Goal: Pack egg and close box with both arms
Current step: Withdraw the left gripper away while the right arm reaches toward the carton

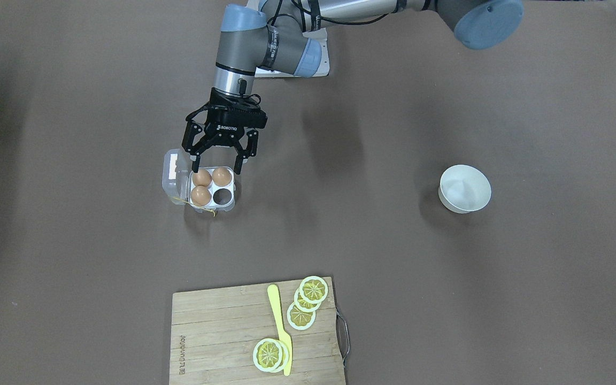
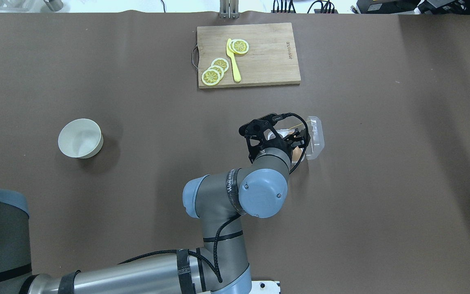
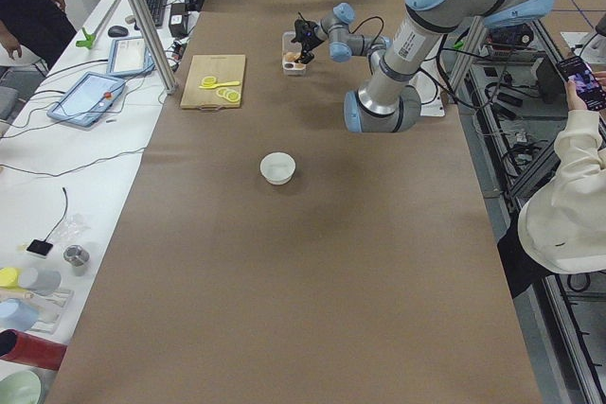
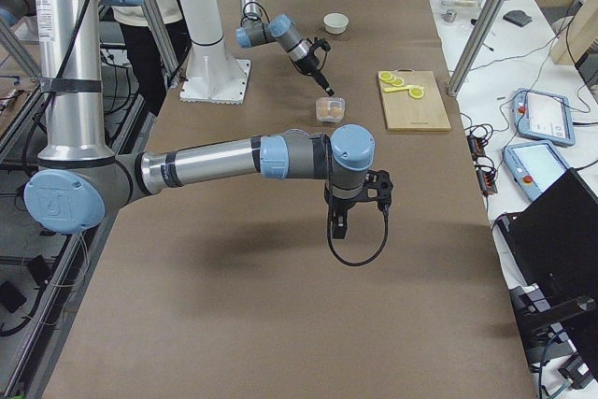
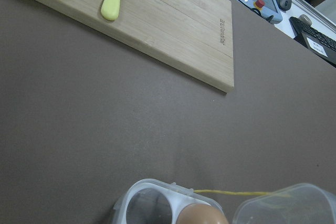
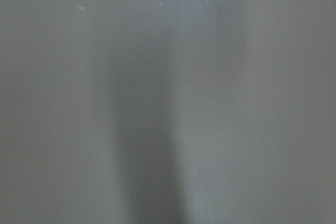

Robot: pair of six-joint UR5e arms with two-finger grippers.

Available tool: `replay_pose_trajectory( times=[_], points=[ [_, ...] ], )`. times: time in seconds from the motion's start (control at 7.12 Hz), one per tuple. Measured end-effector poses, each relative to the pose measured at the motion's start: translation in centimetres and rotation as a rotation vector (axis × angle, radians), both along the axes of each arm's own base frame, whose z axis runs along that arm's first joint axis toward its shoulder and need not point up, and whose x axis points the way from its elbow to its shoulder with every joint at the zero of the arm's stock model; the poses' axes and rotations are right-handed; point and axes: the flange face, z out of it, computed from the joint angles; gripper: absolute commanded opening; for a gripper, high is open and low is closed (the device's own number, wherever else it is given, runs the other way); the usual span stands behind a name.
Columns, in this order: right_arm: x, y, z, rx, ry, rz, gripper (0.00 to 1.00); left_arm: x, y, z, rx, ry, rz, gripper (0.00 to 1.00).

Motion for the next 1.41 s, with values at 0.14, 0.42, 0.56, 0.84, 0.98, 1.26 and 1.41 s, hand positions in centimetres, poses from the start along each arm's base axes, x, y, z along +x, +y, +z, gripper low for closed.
replay_pose_trajectory(
  times=[0.14,0.42,0.56,0.84,0.98,1.26,1.41],
  points=[
    [0.0,0.1,-0.4,0.000,-0.002,0.006,1.00,-0.7,-0.5,-0.6,0.004,0.010,-0.005,0.98],
    [-0.9,0.2,-1.9,0.004,-0.012,0.013,1.00,-2.9,-2.9,-1.0,-0.014,-0.029,0.014,0.98],
    [-1.8,0.1,-2.7,0.009,-0.017,0.007,1.00,-4.9,-4.3,-0.7,-0.044,-0.091,0.061,0.98],
    [-4.6,-0.1,-4.9,-0.010,-0.028,0.010,1.00,-12.1,-6.2,0.7,-0.087,-0.208,0.155,0.98],
    [-6.7,-0.3,-5.9,-0.013,-0.035,0.011,1.00,-16.7,-7.5,1.8,-0.108,-0.238,0.201,0.98],
    [-11.3,-0.5,-7.6,-0.024,-0.062,0.047,0.66,-25.8,-10.9,3.3,-0.154,-0.276,0.274,0.98],
    [-13.8,-0.3,-8.4,-0.032,-0.074,0.070,0.37,-30.1,-12.6,3.4,-0.175,-0.291,0.298,0.98]
  ],
)
